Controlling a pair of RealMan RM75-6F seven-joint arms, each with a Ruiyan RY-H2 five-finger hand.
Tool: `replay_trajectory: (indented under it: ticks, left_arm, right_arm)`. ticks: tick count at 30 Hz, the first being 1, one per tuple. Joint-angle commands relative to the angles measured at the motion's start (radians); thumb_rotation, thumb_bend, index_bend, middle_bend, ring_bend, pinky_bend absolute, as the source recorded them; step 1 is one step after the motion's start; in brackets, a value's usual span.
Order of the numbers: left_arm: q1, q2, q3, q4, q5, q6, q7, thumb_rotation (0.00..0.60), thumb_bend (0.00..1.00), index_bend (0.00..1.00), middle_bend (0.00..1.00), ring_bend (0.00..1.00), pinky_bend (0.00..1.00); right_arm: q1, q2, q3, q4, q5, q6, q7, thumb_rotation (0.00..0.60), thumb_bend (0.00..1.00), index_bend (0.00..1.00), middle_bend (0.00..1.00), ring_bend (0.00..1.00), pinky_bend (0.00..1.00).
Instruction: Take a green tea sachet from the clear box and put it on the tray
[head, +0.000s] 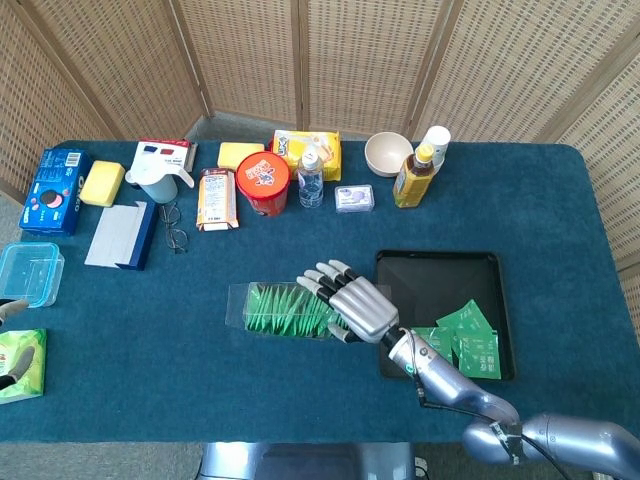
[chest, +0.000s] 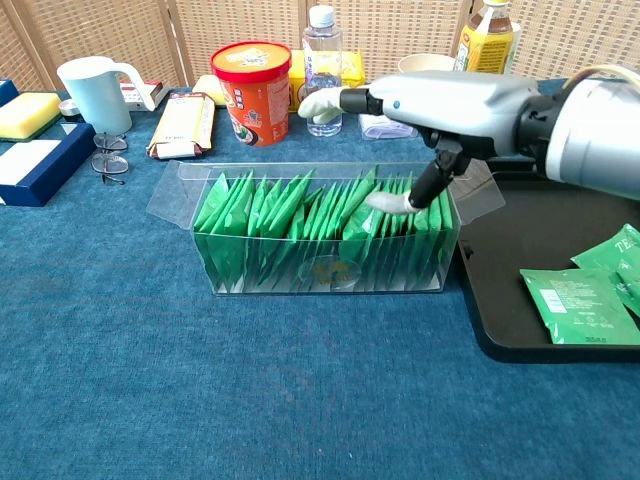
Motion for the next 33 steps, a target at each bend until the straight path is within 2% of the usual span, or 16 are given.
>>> replay_trajectory:
  ticks: [1, 6, 13, 19, 26, 33]
  left_arm:
    - [0.002, 0.0, 0.001, 0.001, -0.001, 0.002, -0.002, 0.6, 0.31, 0.24, 0.25, 0.21, 0.3]
    - [0.001, -0.003, 0.003, 0.004, 0.004, 0.003, -0.005, 0.6, 0.31, 0.24, 0.25, 0.21, 0.3]
    - [0.003, -0.005, 0.002, 0.007, 0.008, 0.011, -0.011, 0.6, 0.31, 0.24, 0.25, 0.21, 0.3]
    - [0.007, -0.004, 0.004, 0.008, 0.011, 0.018, -0.017, 0.6, 0.31, 0.24, 0.25, 0.21, 0.3]
    - [0.005, -0.005, 0.005, 0.008, 0.017, 0.019, -0.019, 0.6, 0.31, 0.24, 0.25, 0.21, 0.3]
    - [0.008, -0.007, 0.005, 0.012, 0.017, 0.025, -0.023, 0.6, 0.31, 0.24, 0.25, 0.2, 0.3]
  right_arm:
    - [0.018, 0.003, 0.012, 0.021, 0.03, -0.011, -0.005, 0.6, 0.4, 0.0, 0.0, 0.0, 0.05]
    - [0.039, 0.026, 0.025, 0.028, 0.069, -0.03, -0.005, 0.6, 0.4, 0.02, 0.0, 0.0, 0.05]
    - [0.079, 0.083, 0.049, 0.018, 0.119, -0.084, 0.029, 0.6, 0.51, 0.21, 0.01, 0.0, 0.08]
    - [0.112, 0.125, 0.056, 0.021, 0.144, -0.134, 0.068, 0.6, 0.6, 0.38, 0.06, 0.07, 0.1]
    - [0.142, 0.155, 0.061, 0.027, 0.168, -0.17, 0.099, 0.6, 0.67, 0.46, 0.1, 0.14, 0.14]
    - [0.185, 0.166, 0.058, 0.05, 0.199, -0.211, 0.112, 0.6, 0.69, 0.59, 0.14, 0.18, 0.16]
